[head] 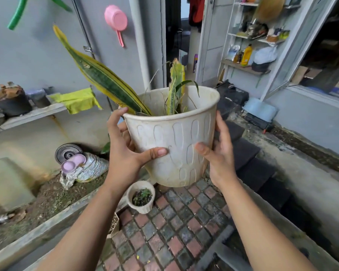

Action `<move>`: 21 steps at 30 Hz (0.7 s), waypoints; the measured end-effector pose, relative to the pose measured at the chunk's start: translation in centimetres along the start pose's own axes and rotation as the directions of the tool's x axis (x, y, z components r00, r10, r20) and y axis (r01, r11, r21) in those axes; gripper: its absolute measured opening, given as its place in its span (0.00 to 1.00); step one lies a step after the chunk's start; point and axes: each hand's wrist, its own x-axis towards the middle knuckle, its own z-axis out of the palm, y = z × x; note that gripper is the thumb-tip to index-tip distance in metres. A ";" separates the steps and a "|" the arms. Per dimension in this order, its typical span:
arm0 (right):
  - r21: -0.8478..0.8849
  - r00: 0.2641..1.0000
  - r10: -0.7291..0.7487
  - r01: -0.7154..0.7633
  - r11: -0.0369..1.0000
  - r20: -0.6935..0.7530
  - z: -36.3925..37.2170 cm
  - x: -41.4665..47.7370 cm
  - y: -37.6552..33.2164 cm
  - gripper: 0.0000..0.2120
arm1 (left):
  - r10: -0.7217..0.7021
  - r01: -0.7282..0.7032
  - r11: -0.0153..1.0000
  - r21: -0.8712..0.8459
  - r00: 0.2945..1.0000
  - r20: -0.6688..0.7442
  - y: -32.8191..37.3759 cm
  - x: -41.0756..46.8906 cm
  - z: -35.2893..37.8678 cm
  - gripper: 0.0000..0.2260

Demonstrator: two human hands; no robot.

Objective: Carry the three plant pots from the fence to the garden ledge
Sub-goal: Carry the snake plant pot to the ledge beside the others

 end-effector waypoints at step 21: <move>0.026 0.968 0.185 -0.184 0.983 -0.172 -0.7 18.2 23.4 0.44 | -0.209 0.208 0.978 0.024 0.973 0.096 -25.6 17.3 -0.4 0.43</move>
